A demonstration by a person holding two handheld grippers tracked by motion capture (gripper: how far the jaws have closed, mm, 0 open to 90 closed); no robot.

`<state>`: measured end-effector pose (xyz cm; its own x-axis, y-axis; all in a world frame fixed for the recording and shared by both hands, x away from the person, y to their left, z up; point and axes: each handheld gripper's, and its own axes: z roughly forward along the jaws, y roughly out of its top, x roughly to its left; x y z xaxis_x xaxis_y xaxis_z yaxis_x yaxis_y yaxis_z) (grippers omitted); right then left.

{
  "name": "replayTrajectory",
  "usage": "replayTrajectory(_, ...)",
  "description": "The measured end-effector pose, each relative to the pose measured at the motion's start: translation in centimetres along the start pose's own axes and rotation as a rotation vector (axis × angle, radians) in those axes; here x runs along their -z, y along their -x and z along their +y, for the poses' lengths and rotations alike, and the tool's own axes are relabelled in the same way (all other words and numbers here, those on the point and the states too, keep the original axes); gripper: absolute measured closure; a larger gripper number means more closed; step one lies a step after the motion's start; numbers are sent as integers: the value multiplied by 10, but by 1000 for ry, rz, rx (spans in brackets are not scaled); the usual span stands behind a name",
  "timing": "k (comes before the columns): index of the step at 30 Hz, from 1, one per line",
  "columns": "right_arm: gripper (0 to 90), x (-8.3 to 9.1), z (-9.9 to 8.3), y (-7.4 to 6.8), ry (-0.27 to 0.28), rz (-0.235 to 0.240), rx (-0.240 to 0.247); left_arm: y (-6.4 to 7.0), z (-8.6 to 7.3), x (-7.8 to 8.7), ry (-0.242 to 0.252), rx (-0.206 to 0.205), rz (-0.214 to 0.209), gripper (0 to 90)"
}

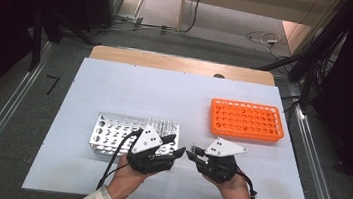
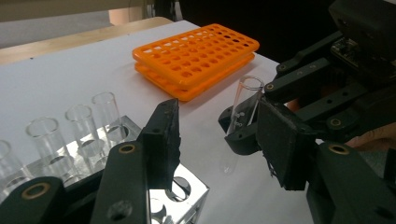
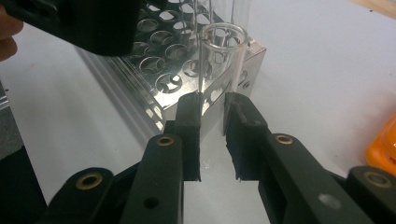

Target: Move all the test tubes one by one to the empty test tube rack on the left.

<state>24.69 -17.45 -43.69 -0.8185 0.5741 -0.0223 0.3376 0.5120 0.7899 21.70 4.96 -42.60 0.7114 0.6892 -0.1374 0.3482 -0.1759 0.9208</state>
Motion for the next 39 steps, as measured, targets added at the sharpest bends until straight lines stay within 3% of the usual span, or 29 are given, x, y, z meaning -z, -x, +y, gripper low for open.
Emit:
replayTrajectory(10, 733, 1, 2, 0, 6, 1, 0, 8, 12, -14, 0, -21, -49, 616)
replayTrajectory(16, 733, 2, 2, 0, 12, 5, -1, 13, 13, -25, -10, -31, -67, 642)
replayTrajectory(25, 733, 2, 2, 0, 12, 19, -10, 13, 12, -28, -9, -52, -48, 723)
replayTrajectory(39, 730, 2, 3, -2, 14, 27, -12, 15, 12, -28, -4, -73, -28, 750)
